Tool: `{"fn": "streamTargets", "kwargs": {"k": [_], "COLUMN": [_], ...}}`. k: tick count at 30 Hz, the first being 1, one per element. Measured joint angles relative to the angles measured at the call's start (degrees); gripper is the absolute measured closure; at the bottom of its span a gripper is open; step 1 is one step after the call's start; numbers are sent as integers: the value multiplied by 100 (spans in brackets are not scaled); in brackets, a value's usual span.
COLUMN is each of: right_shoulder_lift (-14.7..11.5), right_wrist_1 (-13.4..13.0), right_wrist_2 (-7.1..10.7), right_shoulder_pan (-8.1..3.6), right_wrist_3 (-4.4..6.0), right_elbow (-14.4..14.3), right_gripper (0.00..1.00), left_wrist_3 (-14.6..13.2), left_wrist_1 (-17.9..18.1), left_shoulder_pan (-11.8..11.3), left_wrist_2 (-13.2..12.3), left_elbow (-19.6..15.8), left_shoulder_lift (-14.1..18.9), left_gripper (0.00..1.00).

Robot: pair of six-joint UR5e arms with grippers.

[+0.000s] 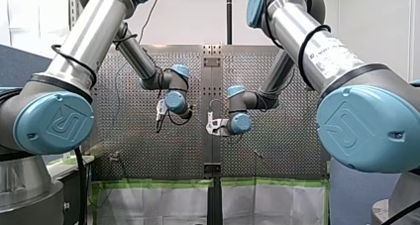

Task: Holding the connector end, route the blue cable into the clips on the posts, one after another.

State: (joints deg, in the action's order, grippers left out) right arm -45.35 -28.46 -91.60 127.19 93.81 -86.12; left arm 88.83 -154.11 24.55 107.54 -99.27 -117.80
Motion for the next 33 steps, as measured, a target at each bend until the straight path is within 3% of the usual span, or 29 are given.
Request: {"fn": "streamTargets", "kwargs": {"k": [18,25,33], "right_shoulder_lift": [66,304,632], "right_wrist_1": [-549,-642,-739], "right_wrist_2": [1,-33,-151], "right_shoulder_pan": [-268,-285,-300], "right_wrist_3": [-10,-30,-41], "right_elbow": [-583,-669,-741], "right_gripper": [100,100,100], "left_wrist_3": [30,-69,36], "left_wrist_1": [444,536,849], "left_shoulder_pan": [322,434,567], "left_wrist_2": [14,-6,-10], "left_elbow": [-5,-5,-4], "left_shoulder_lift": [-779,-1111,-1450], "left_gripper": [100,100,100]}}
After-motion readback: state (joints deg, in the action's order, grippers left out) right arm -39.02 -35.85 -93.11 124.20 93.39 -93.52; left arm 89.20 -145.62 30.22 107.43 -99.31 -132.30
